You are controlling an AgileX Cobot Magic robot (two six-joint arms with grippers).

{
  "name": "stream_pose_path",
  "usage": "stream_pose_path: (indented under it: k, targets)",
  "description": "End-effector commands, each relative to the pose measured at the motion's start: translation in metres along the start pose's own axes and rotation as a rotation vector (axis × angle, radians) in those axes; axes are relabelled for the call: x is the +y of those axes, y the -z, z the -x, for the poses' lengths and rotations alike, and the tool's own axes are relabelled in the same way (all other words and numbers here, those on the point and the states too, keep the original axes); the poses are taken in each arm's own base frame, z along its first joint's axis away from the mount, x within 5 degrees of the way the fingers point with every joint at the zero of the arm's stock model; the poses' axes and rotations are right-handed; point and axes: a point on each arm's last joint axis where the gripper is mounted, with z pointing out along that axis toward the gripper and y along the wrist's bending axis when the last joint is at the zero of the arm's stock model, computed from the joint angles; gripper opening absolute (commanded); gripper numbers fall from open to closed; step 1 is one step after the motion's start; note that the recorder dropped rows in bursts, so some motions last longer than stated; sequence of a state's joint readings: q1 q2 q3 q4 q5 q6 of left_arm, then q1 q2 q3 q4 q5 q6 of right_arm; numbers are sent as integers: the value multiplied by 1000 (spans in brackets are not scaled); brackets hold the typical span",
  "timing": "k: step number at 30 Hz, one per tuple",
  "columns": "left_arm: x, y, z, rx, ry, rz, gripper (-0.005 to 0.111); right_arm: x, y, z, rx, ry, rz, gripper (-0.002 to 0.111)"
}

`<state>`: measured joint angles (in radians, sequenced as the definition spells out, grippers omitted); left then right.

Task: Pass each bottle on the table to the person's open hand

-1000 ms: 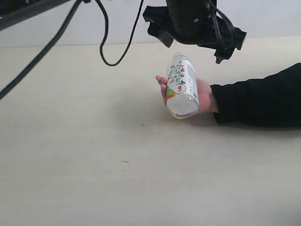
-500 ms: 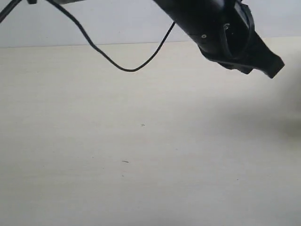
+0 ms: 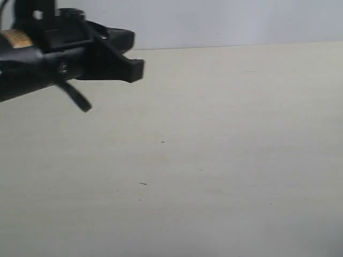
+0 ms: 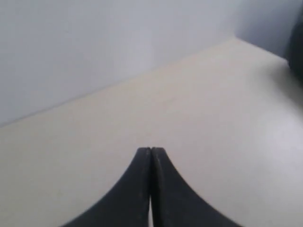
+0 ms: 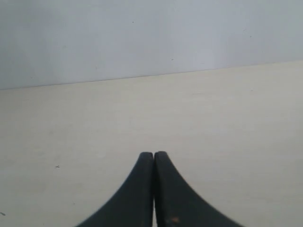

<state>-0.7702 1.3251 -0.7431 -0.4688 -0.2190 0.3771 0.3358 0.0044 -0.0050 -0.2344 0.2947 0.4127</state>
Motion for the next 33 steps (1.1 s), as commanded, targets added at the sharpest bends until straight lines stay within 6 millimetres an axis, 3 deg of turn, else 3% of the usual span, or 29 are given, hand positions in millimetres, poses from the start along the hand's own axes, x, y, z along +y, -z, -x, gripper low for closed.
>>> stream_pose_path:
  k: [1,9,20,26,33]
  targets:
    - [22,40,-7,-255,84,140,0,0,0,-1,-6,1,4,0]
    - [32,68,-19,-369,138,199,0,0,0,-1,-6,1,4,0]
    - [42,136,-61,-504,198,190,0,0,0,-1,-6,1,4,0]
    - [43,150,-69,-533,199,178,0,0,0,-1,-6,1,4,0]
    - [43,151,-68,-539,198,177,0,0,0,-1,-6,1,4,0]
